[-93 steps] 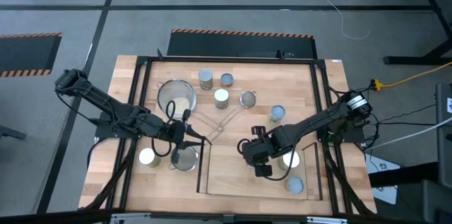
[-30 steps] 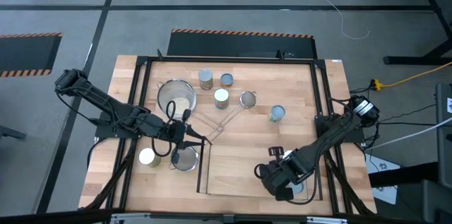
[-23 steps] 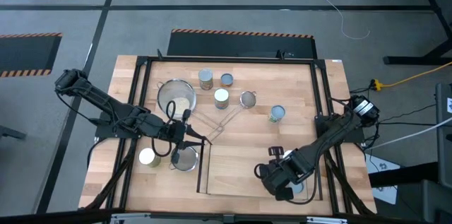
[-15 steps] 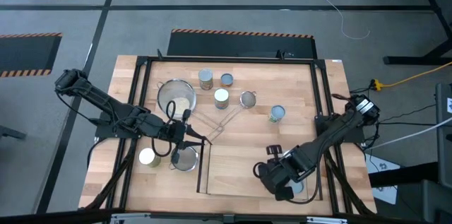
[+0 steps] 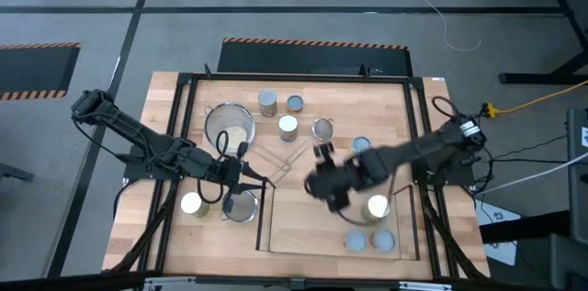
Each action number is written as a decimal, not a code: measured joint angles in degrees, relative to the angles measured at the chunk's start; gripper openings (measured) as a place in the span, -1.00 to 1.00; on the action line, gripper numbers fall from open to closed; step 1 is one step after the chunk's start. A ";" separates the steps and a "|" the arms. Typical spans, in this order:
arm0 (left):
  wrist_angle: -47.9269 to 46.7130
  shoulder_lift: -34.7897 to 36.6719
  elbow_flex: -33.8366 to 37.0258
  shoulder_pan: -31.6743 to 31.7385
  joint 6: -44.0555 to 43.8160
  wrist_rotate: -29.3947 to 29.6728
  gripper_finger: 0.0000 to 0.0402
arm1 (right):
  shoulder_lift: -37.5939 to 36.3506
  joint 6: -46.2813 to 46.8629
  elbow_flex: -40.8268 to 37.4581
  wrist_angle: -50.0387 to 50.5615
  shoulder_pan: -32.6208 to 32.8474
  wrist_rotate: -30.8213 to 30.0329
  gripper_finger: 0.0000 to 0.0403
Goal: Pick and place cans onto a shelf
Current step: Put the canned tomatoes on the shelf
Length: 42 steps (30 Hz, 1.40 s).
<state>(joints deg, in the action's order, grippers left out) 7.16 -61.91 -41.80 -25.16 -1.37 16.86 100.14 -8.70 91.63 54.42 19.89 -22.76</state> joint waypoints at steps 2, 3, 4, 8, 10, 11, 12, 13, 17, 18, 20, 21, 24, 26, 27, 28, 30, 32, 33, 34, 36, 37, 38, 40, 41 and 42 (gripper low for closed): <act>-0.02 0.00 0.00 0.01 -0.02 -0.02 -0.66 | 0.09 -4.85 -0.92 -3.99 -4.28 0.37 -0.46; -0.07 0.00 0.00 0.02 -0.02 -0.02 -0.66 | 0.37 -6.75 -1.19 -5.94 -6.43 1.54 -0.46; -0.09 0.00 0.00 0.01 -0.02 0.00 -0.66 | 0.62 -8.30 -1.50 -7.84 -8.61 3.07 -0.46; -0.20 0.00 0.00 0.00 -0.04 0.00 -0.66 | 1.57 -10.98 -3.13 -14.58 -16.52 10.28 -0.46; -0.32 0.00 0.00 0.00 -0.04 -0.02 -0.66 | 1.78 -11.19 -4.03 -17.84 -19.77 13.06 -0.46; -0.46 0.00 0.00 0.01 -0.04 -0.02 -0.66 | 1.87 -11.29 -4.56 -19.65 -21.25 14.31 -0.46; -0.48 0.00 0.00 0.01 -0.06 -0.01 -0.66 | 1.91 -11.29 -5.05 -21.09 -22.62 15.59 -0.46; -0.48 0.00 0.00 0.00 -0.06 0.00 -0.66 | 1.92 -11.30 -5.51 -22.24 -23.88 17.14 -0.46; -0.61 0.00 0.00 0.01 -0.04 -0.01 -0.66 | 1.92 -12.60 -7.80 -28.49 -27.89 24.16 -0.46; -0.66 0.00 0.00 0.00 -0.04 -0.02 -0.66 | 1.92 -13.37 -8.53 -29.84 -28.56 25.44 -0.46; -0.70 0.00 0.00 0.01 -0.04 -0.01 -0.66 | 1.92 -14.19 -9.92 -32.60 -29.63 26.78 -0.46; -0.70 0.00 0.00 0.01 -0.02 0.00 -0.66 | 1.92 -14.17 -10.69 -34.09 -30.06 27.05 -0.46; -0.71 0.00 0.00 0.01 -0.02 -0.02 -0.66 | 1.92 -14.13 -13.02 -36.73 -31.06 27.04 -0.46; -0.71 0.00 0.00 0.00 -0.02 0.00 -0.66 | 1.95 -14.13 -13.86 -37.06 -31.47 26.99 -0.46; -0.72 0.00 0.00 0.00 -0.02 -0.02 -0.66 | 1.97 -14.13 -14.23 -37.16 -31.66 26.97 -0.46; -0.70 0.00 0.00 0.00 -0.02 -0.02 -0.66 | 2.23 -14.13 -14.47 -37.21 -31.81 26.99 -0.46; -0.72 0.00 0.00 0.02 -0.02 -0.02 -0.66 | 2.53 -14.08 -15.30 -36.92 -32.04 26.99 -0.46; -0.76 0.00 0.00 0.00 -0.02 -0.01 -0.66 | 2.56 -14.07 -16.24 -37.90 -32.14 26.99 -0.46; -0.76 0.00 0.00 0.01 -0.01 -0.02 -0.66 | 2.51 -14.08 -16.97 -39.39 -32.14 26.99 -0.46; -0.74 0.00 0.00 0.01 -0.02 -0.01 -0.66 | 2.51 -14.08 -17.67 -40.43 -32.16 26.99 -0.46; -0.75 0.00 0.00 0.01 0.00 -0.01 -0.66 | 2.51 -14.09 -18.63 -40.74 -32.16 26.97 -0.46; -0.74 0.00 0.00 0.00 -0.01 -0.01 -0.66 | 2.51 -14.08 -19.13 -41.70 -32.16 26.97 -0.46; -0.75 0.00 0.00 0.00 0.00 0.00 -0.66 | 2.51 -14.08 -19.75 -43.32 -32.16 26.97 -0.46; -0.81 0.00 0.00 0.00 -0.02 -0.02 -0.66 | 2.49 -14.08 -21.43 -45.62 -32.16 26.97 -0.46; -0.85 0.00 0.00 0.00 0.00 -0.02 -0.66 | 2.53 -14.08 -22.13 -46.16 -32.16 26.97 -0.46; -0.92 0.00 0.00 0.00 -0.01 -0.02 -0.66 | 2.54 -14.09 -22.55 -46.58 -32.16 26.97 -0.46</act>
<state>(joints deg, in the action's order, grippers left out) 6.23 -61.91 -41.80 -25.17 -1.38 16.84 102.67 -22.79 69.09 7.85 -12.27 4.21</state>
